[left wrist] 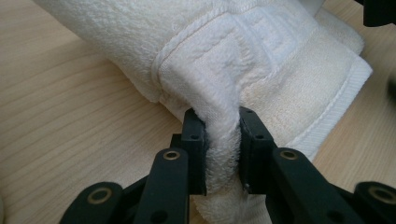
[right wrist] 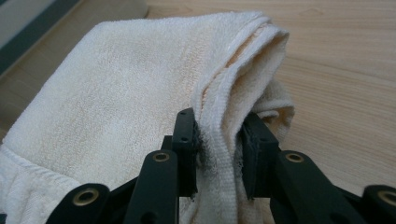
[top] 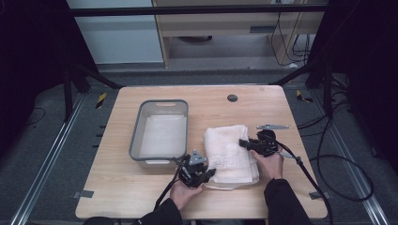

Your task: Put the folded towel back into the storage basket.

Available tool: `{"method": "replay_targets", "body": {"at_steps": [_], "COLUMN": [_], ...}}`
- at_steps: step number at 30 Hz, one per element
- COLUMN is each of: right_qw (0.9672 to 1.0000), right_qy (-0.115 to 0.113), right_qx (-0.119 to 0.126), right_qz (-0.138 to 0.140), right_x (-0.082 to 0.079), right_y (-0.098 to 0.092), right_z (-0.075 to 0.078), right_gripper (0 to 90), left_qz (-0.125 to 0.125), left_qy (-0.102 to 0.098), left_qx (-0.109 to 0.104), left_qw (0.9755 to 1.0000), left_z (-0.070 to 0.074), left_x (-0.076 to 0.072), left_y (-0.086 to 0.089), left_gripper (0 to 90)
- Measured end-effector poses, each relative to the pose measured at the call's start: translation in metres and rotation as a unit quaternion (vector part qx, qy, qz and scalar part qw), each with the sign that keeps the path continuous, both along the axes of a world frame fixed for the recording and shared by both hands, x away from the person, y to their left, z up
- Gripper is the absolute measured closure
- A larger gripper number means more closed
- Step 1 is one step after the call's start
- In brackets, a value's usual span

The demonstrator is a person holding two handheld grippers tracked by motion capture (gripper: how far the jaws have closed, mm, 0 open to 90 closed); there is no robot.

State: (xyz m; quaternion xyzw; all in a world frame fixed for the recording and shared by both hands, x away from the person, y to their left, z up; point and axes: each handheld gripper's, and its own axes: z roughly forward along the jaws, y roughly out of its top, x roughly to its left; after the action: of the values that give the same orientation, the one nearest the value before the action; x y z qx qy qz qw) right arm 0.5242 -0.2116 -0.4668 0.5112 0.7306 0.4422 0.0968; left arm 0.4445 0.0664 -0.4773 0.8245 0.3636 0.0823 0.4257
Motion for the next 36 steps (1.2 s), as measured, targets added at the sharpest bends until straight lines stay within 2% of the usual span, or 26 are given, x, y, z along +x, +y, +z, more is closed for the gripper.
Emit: {"method": "replay_targets", "body": {"at_steps": [5,9,20,36], "right_qw": [0.9999,0.9994,0.9977,0.9954], "right_qy": [-0.010,-0.032,-0.063,-0.090], "right_qx": [0.009,0.013,0.025,0.033], "right_qz": [-0.001,0.001,-0.001,-0.003], "right_x": [-0.005,-0.012,-0.020,-0.023], "right_y": [-0.002,-0.004,-0.004,0.001], "right_z": [0.008,0.020,0.042,0.061], "right_gripper": [70.4,70.4,70.4,70.4], "left_qz": [-0.003,-0.008,-0.010,-0.006], "left_qy": [-0.007,-0.016,-0.045,-0.065], "left_qx": [-0.010,-0.016,-0.028,-0.043], "left_qw": [0.9999,0.9997,0.9985,0.9969], "left_z": [0.008,0.016,0.038,0.057], "left_x": [-0.003,-0.005,-0.010,-0.012], "left_y": [0.002,0.004,0.010,0.017], "left_gripper": [74.5,74.6,74.6,74.8]}}
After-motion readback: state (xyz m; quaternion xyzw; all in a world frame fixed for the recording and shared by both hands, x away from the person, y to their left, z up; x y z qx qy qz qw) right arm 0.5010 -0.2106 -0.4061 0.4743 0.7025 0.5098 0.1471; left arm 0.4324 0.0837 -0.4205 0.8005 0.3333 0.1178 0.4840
